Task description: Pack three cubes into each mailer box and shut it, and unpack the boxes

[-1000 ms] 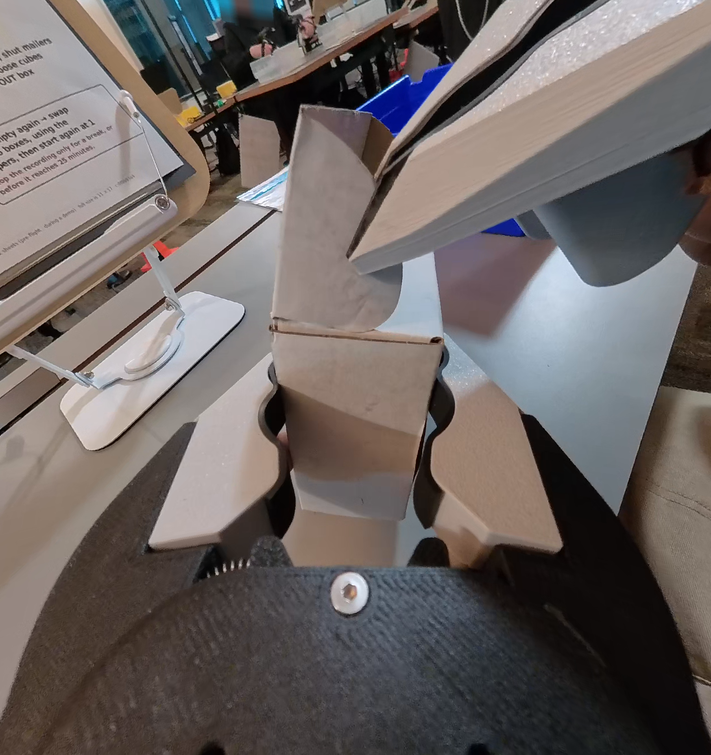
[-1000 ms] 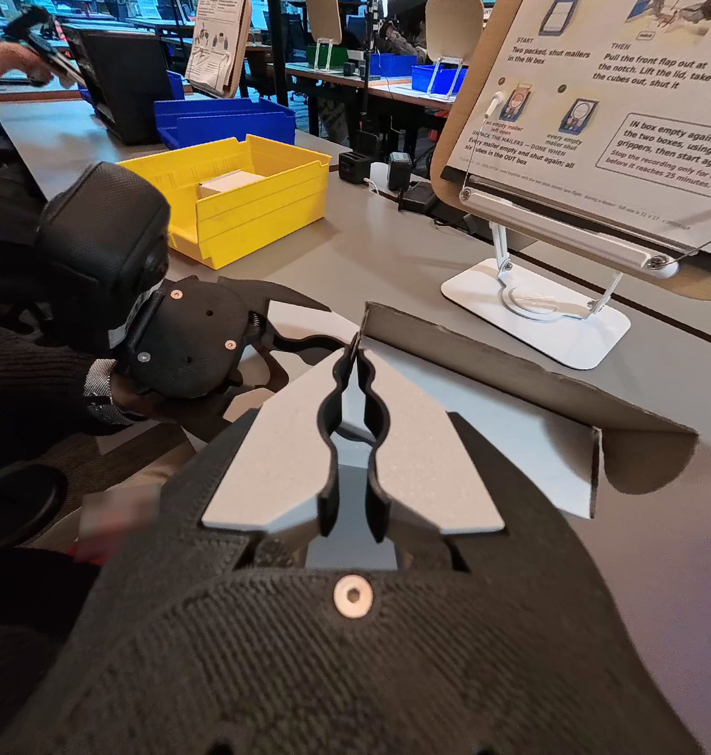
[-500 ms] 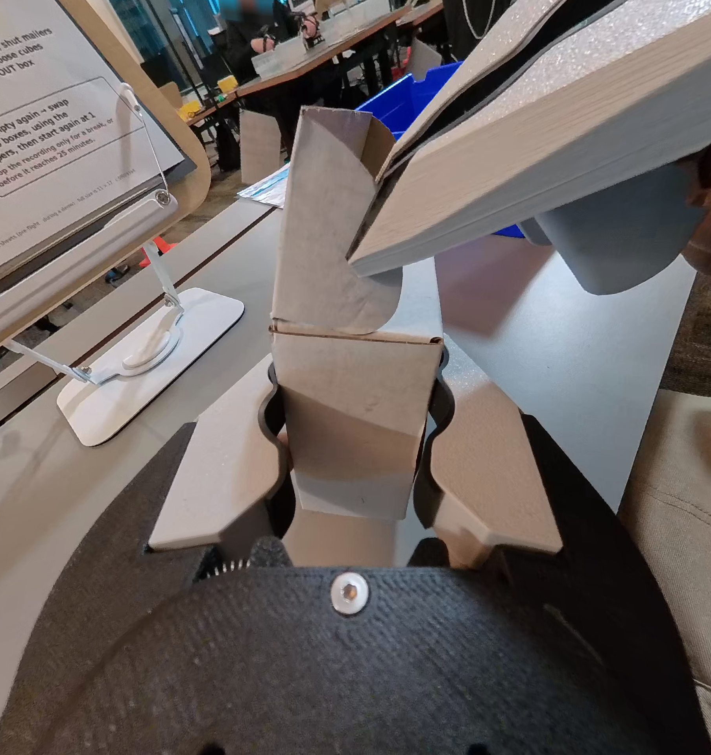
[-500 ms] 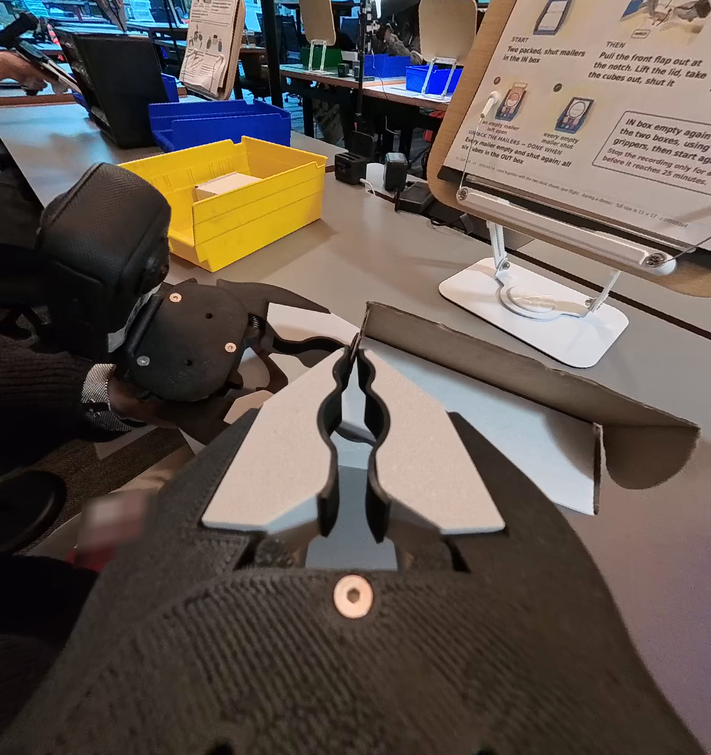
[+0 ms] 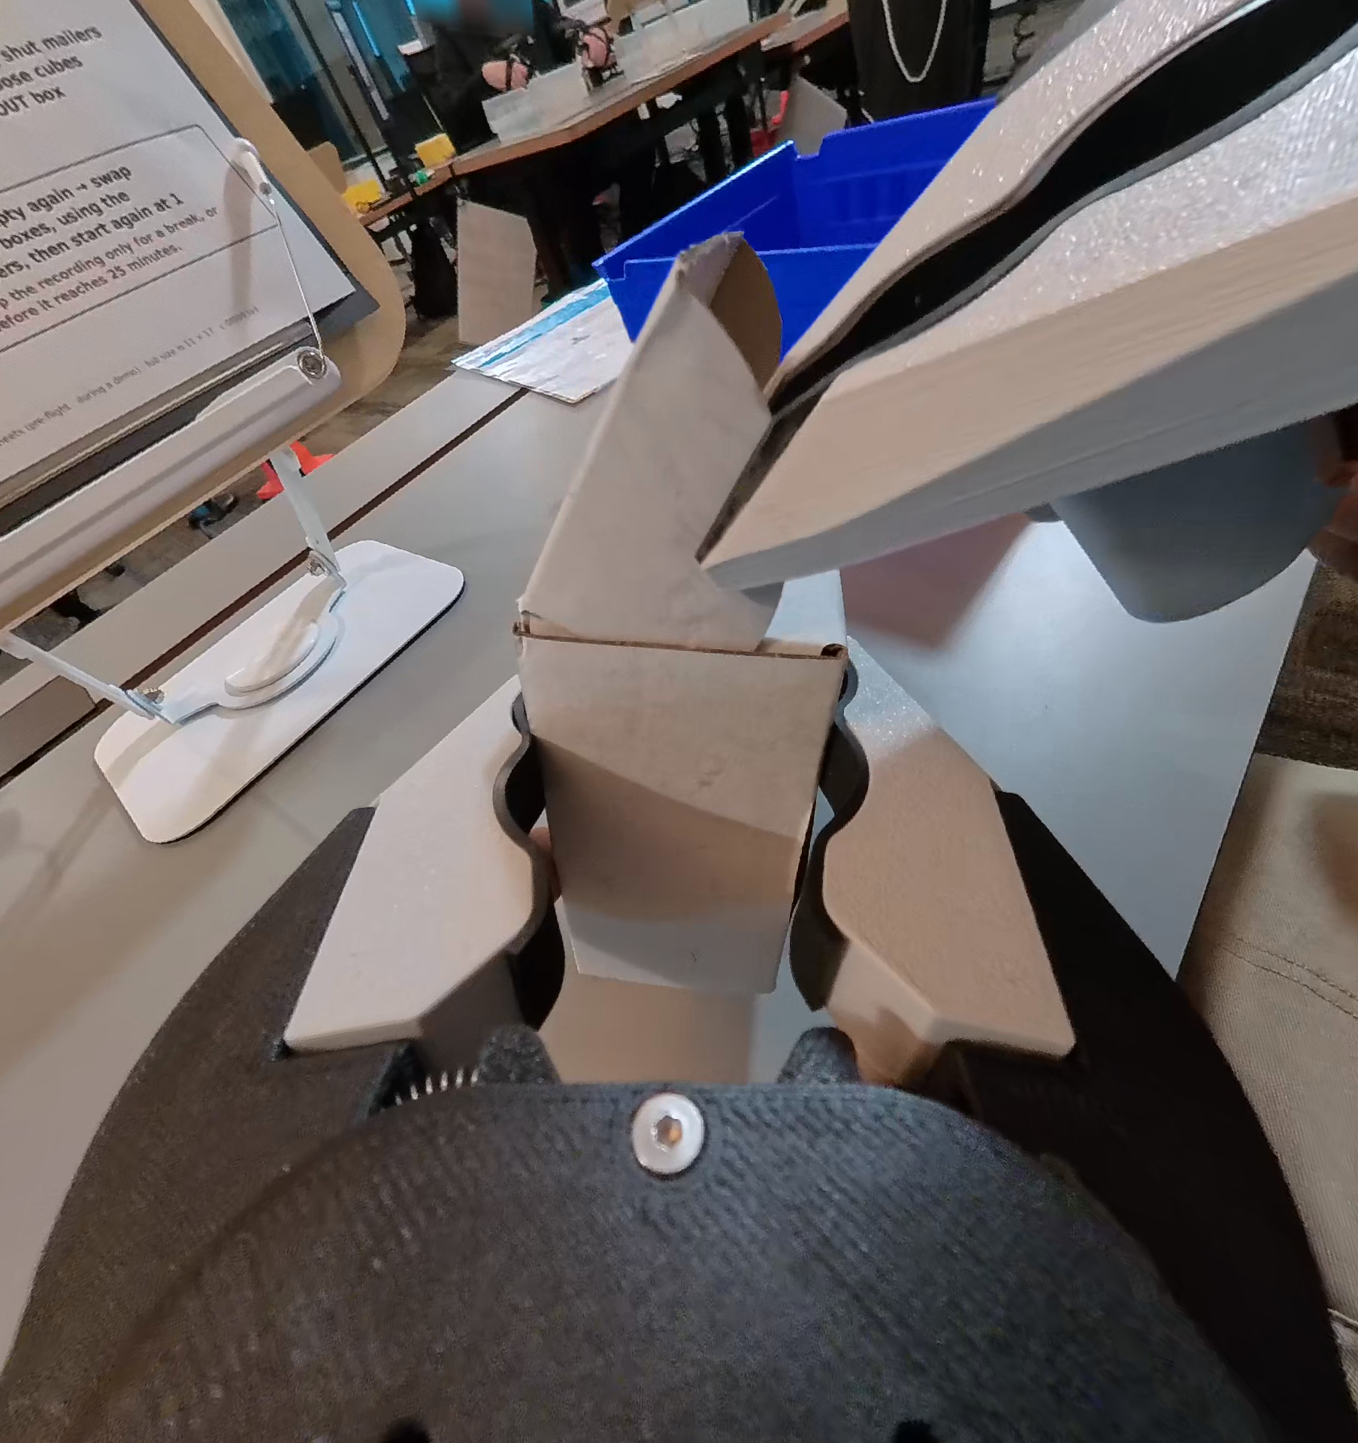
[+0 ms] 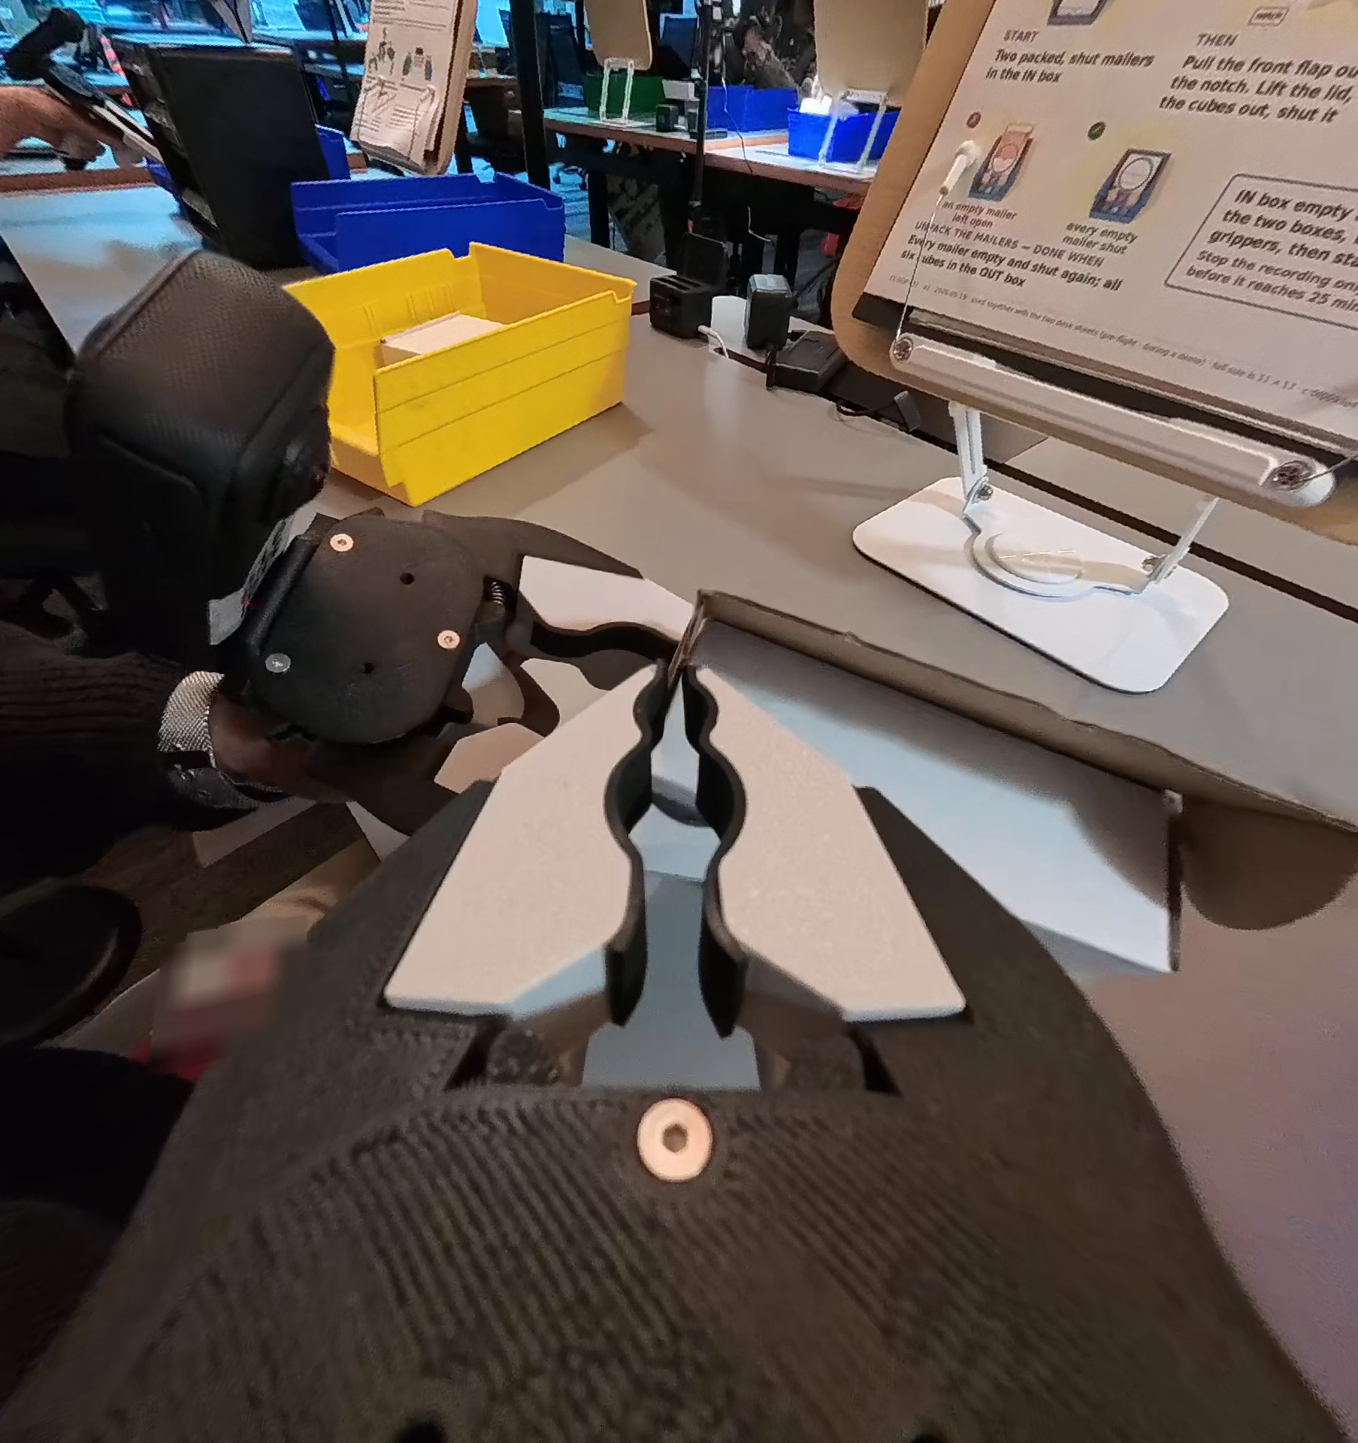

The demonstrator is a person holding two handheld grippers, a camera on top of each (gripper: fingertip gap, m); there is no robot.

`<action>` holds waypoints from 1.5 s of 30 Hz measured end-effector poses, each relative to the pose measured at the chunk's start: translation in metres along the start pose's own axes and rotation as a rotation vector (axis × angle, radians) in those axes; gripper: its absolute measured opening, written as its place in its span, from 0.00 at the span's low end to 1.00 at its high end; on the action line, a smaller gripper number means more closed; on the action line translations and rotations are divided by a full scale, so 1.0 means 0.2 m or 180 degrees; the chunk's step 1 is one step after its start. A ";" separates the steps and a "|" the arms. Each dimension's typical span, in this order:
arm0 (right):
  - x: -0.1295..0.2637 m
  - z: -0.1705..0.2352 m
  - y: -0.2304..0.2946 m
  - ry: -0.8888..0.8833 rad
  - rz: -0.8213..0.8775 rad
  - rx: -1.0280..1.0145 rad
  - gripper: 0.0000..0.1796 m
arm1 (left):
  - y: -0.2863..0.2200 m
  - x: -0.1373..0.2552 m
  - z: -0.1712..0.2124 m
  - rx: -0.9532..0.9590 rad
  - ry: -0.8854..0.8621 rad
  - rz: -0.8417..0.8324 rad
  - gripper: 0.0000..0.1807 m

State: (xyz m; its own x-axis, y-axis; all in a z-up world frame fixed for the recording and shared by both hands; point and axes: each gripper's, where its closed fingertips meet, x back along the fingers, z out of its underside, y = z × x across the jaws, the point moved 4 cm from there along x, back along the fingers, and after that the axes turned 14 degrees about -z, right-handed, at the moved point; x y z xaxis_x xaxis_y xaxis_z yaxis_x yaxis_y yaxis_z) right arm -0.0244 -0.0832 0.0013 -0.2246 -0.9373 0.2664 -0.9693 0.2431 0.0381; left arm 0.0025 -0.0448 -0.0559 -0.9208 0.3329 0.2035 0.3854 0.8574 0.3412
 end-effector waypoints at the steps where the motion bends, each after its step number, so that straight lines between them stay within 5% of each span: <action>1: 0.00 0.01 0.00 0.0000 -0.0013 -0.0020 0.01 | 0.00 0.00 0.00 -0.0001 0.0000 0.0001 0.39; 8: 0.00 0.03 0.01 0.0021 -0.0065 -0.0046 0.03 | 0.00 0.00 0.00 -0.0002 -0.0004 0.0007 0.39; 11: 0.06 0.00 0.03 -0.0103 -0.0141 0.0009 0.19 | 0.02 0.00 0.01 0.0109 0.0011 0.0040 0.39; 14: 0.20 -0.05 -0.06 -0.0336 0.0112 0.0150 0.25 | 0.03 -0.01 0.03 0.0189 -0.0001 0.0087 0.39; 19: 0.40 0.06 -0.44 -0.0131 0.0827 -0.0198 0.19 | 0.04 0.00 0.05 0.0400 -0.0058 0.0295 0.39; 22: 0.37 0.18 -0.56 0.0102 0.0731 -0.0524 0.20 | 0.05 -0.01 0.06 0.0512 -0.0049 0.0386 0.39; 28: 0.30 0.25 -0.60 0.0168 0.0566 -0.0614 0.01 | 0.01 0.00 0.05 0.0375 -0.0130 0.0448 0.39; 45: 0.34 0.20 -0.57 0.0288 0.0496 -0.0786 0.01 | -0.01 0.01 0.03 0.0198 -0.0164 0.0407 0.39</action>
State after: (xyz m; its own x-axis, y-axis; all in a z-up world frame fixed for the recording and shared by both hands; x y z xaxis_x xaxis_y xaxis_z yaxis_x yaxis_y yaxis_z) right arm 0.0659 -0.1850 -0.0227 -0.3481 -0.8606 0.3716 -0.8676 0.4460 0.2201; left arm -0.0008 -0.0443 -0.0617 -0.8669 0.4594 0.1937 0.4968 0.8287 0.2577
